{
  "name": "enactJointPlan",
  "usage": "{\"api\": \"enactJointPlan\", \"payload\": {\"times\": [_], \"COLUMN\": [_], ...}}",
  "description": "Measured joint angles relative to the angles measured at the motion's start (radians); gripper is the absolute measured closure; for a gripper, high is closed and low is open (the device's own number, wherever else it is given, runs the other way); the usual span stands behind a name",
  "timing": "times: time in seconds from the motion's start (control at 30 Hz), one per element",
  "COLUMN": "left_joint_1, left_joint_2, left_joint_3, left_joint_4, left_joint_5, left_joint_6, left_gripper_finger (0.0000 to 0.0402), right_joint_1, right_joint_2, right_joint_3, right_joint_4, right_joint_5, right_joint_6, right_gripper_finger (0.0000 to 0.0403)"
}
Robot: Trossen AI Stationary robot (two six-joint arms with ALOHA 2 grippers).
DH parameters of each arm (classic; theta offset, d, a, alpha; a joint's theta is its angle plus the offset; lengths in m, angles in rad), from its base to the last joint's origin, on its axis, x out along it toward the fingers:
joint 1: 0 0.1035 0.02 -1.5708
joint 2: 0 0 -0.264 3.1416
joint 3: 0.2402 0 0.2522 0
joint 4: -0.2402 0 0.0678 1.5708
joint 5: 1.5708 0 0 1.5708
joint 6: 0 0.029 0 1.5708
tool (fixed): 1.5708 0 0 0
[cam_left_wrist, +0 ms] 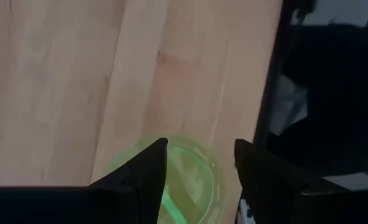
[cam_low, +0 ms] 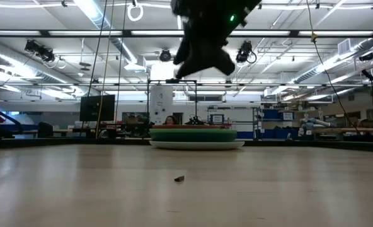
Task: Stack plastic plates
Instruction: Stack the light green transparent plate on top of the orange transparent plate
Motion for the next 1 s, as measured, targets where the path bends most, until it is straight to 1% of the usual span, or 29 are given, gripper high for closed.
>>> {"api": "enactJointPlan", "payload": {"times": [0.1, 0.2, 0.27, 0.4, 0.47, 0.53, 0.63, 0.73, 0.83, 0.9, 1.0], "left_joint_1": [-0.02, -0.042, -0.052, -0.053, -0.045, -0.03, 0.008, 0.055, 0.093, 0.104, 0.105], "left_joint_2": [0.035, 0.063, 0.066, 0.062, 0.062, 0.062, 0.062, 0.062, 0.062, 0.062, 0.062], "left_joint_3": [0.0, -0.006, -0.035, -0.128, -0.177, -0.222, -0.268, -0.289, -0.292, -0.292, -0.292], "left_joint_4": [-0.027, -0.057, -0.054, -0.031, -0.002, 0.048, 0.12, 0.138, 0.145, 0.175, 0.233], "left_joint_5": [-0.031, -0.136, -0.183, -0.187, -0.183, -0.159, -0.122, -0.075, -0.036, -0.026, -0.023], "left_joint_6": [-0.023, -0.061, -0.101, -0.158, -0.178, -0.174, -0.124, -0.048, 0.053, 0.123, 0.2], "left_gripper_finger": [0.0208, 0.0207, 0.0202, 0.0178, 0.016, 0.0143, 0.012, 0.0105, 0.01, 0.01, 0.01], "right_joint_1": [0.092, 0.187, 0.246, 0.338, 0.374, 0.404, 0.435, 0.447, 0.446, 0.445, 0.451], "right_joint_2": [0.0, 0.0, 0.0, 0.0, 0.0, 0.0, 0.0, 0.0, 0.0, 0.001, 0.001], "right_joint_3": [0.0, 0.0, 0.0, 0.0, 0.0, 0.0, 0.0, 0.0, 0.0, 0.0, 0.0], "right_joint_4": [0.011, 0.011, 0.02, 0.063, 0.081, 0.094, 0.11, 0.109, 0.102, 0.095, 0.093], "right_joint_5": [0.0, -0.004, -0.024, -0.083, -0.086, -0.072, -0.04, -0.041, -0.087, -0.114, -0.129], "right_joint_6": [0.089, 0.176, 0.245, 0.368, 0.4, 0.407, 0.415, 0.481, 0.54, 0.569, 0.594], "right_gripper_finger": [0.0198, 0.0198, 0.0198, 0.0199, 0.0199, 0.0199, 0.0199, 0.0199, 0.0199, 0.0199, 0.0199]}}
